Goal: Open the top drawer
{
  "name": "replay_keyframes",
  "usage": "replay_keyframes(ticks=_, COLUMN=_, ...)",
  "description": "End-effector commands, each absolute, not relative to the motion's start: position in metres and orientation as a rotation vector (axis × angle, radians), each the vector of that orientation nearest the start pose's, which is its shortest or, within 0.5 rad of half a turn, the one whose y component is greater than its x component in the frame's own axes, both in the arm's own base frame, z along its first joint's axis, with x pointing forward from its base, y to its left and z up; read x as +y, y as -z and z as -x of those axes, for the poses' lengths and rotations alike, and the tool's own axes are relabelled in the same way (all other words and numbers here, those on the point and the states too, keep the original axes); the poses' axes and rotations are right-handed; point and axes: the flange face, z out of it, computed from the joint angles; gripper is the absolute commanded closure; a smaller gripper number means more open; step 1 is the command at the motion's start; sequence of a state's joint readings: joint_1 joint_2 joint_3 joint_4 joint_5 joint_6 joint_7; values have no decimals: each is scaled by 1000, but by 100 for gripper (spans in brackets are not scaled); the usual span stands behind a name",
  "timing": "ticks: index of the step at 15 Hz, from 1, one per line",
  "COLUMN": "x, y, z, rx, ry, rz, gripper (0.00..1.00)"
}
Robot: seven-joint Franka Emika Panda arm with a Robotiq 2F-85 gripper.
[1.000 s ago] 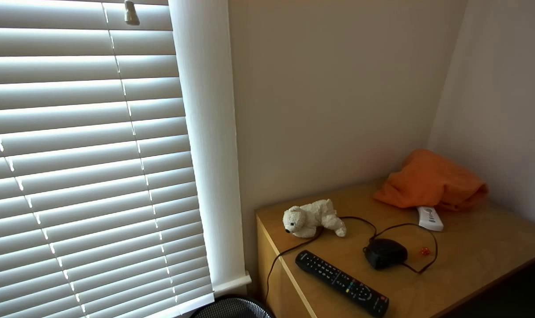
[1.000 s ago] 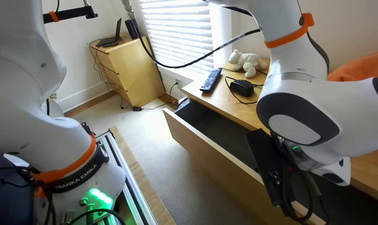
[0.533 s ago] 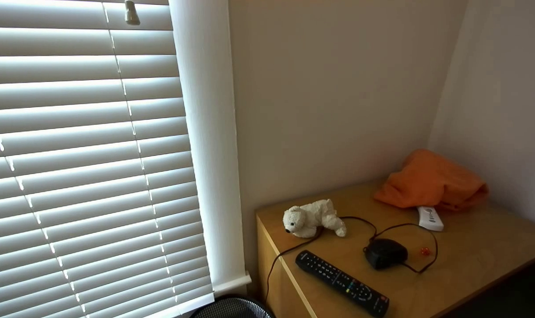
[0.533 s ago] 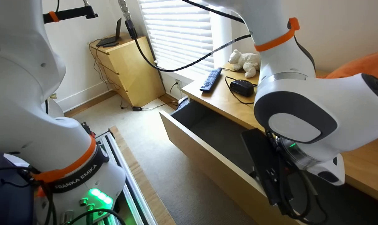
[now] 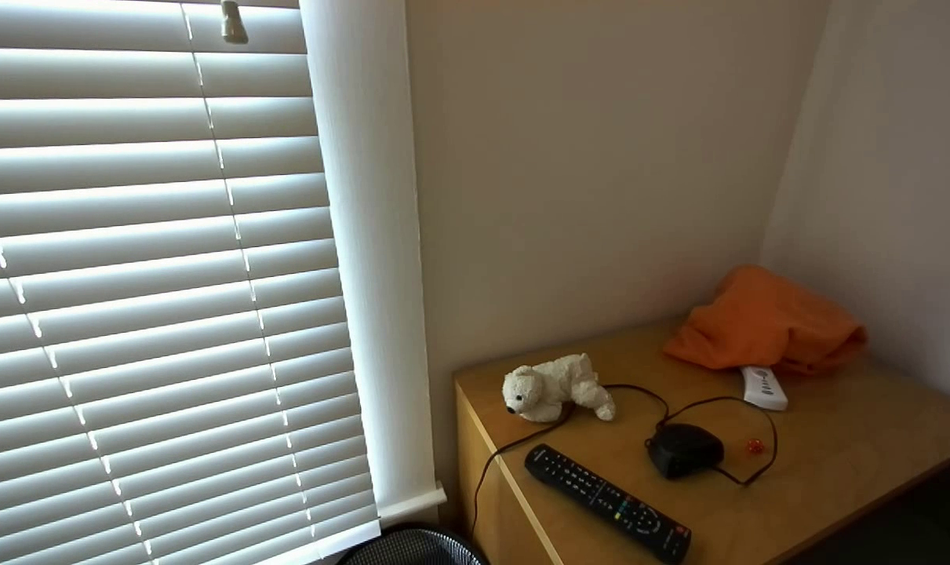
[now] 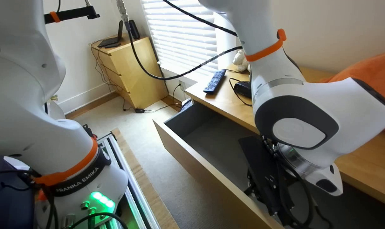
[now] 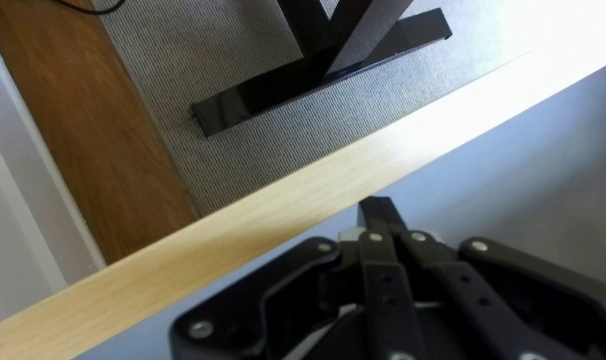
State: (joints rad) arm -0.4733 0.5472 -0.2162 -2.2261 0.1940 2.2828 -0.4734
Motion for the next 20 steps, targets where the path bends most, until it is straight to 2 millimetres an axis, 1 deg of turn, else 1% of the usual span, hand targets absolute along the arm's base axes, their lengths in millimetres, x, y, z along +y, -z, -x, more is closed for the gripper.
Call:
replay_keyframes(ticks=1, x=-315, y=-99, z=-332, rx=548, ry=-756, rz=2769, gripper=100)
replay_keyframes(ticks=4, x=-316, y=-97, z=-322, rx=573, ry=-855, rz=2751, gripper=100)
replay_keyframes(ticks=5, x=-317, y=-96, z=-322, rx=572, ry=-851, rz=2752, gripper=100)
replay_keyframes(ticks=7, x=-318, y=-99, z=-328, rx=577, ry=-761, rz=2756, gripper=100)
replay_keyframes(ticks=9, x=-319, y=-109, z=-335, rx=588, ry=-673, rz=2752, gripper=100)
replay_keyframes(ticks=12, x=-318, y=-130, z=-347, rx=584, ry=-515, rz=2761, gripper=100)
replay_keyframes(ticks=15, x=-314, y=-153, z=-363, rx=559, ry=-371, rz=2838, gripper=100)
replay_keyframes(ticks=17, x=-305, y=-170, z=-371, rx=536, ry=-284, rz=2889, gripper=100)
replay_keyframes(ticks=18, x=-299, y=-180, z=-376, rx=530, ry=-236, rz=2920, gripper=74)
replay_keyframes(ticks=19, x=-292, y=-188, z=-378, rx=544, ry=-222, rz=2929, gripper=72)
replay_keyframes(ticks=20, x=-284, y=-199, z=-378, rx=556, ry=-217, rz=2943, gripper=67)
